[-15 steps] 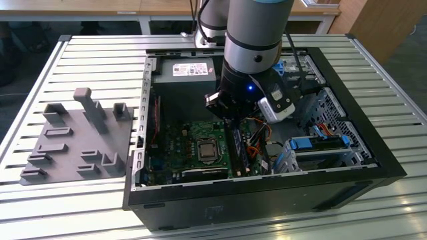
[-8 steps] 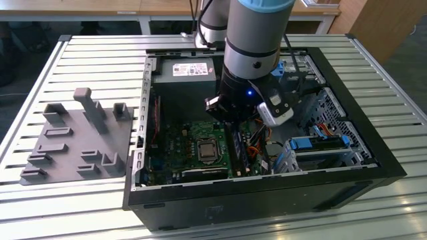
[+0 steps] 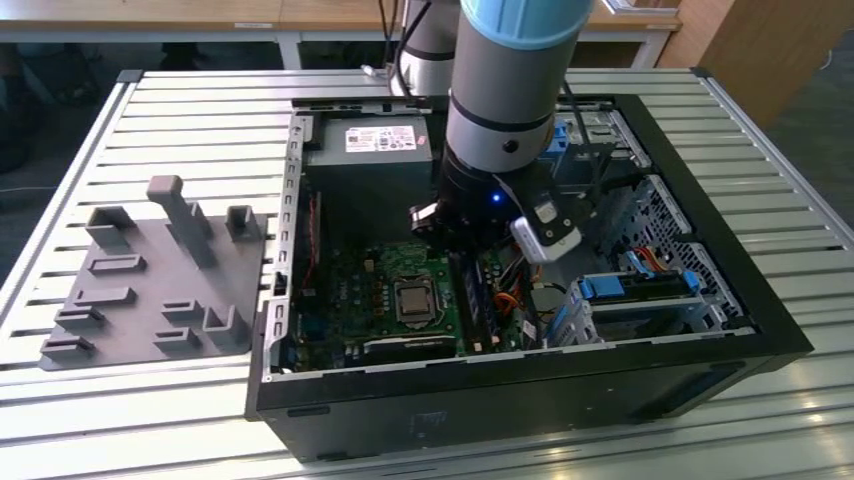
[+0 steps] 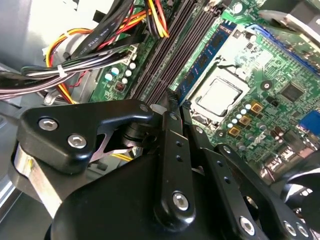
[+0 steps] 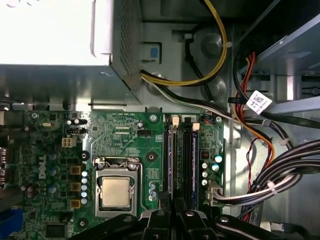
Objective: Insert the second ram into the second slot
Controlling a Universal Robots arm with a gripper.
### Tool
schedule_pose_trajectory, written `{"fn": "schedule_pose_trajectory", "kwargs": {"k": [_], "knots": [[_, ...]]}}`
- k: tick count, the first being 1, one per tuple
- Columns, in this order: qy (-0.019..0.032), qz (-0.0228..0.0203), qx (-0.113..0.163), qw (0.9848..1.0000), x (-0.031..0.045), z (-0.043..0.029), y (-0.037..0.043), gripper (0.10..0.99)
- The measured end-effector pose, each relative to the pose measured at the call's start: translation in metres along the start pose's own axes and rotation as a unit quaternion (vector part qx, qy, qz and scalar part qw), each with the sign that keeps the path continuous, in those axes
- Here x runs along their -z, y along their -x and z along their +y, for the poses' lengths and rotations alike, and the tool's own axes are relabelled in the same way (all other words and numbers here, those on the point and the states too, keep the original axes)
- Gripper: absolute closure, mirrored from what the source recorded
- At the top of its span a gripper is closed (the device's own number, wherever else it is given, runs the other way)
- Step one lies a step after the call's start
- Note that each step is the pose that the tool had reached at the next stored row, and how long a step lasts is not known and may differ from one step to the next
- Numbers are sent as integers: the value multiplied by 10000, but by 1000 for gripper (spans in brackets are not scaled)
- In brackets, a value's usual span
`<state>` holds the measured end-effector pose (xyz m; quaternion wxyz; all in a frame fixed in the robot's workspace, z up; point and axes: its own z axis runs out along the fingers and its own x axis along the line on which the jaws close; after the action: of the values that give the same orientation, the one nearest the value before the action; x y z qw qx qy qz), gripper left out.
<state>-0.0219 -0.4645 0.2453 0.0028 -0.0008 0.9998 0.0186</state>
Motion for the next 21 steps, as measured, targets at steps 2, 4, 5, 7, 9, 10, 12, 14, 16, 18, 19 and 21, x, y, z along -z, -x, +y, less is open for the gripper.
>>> {"fn": "schedule_pose_trajectory", "kwargs": {"k": [2, 4, 5, 7, 9, 10, 12, 14, 16, 18, 19, 21], "knots": [[3, 0, 1, 10000, -28, -25, 0, 945], [14, 0, 0, 10000, -40, -62, 0, 945], [15, 0, -1, 10000, -44, -68, -1, 945], [15, 0, -1, 10000, -46, -69, -1, 945], [15, 0, -1, 10000, -48, -69, -3, 945], [17, 0, 0, 10000, -51, -70, -3, 945], [22, 0, 0, 10000, -60, -70, -4, 945], [24, -1, 0, 10000, -74, -70, -4, 945], [22, 0, 0, 10000, -76, -71, -4, 945], [22, 0, 0, 10000, -79, -70, -4, 945], [23, 0, -1, 10000, -82, -70, -4, 945], [24, -1, 0, 10000, -94, -71, -4, 945]]}}
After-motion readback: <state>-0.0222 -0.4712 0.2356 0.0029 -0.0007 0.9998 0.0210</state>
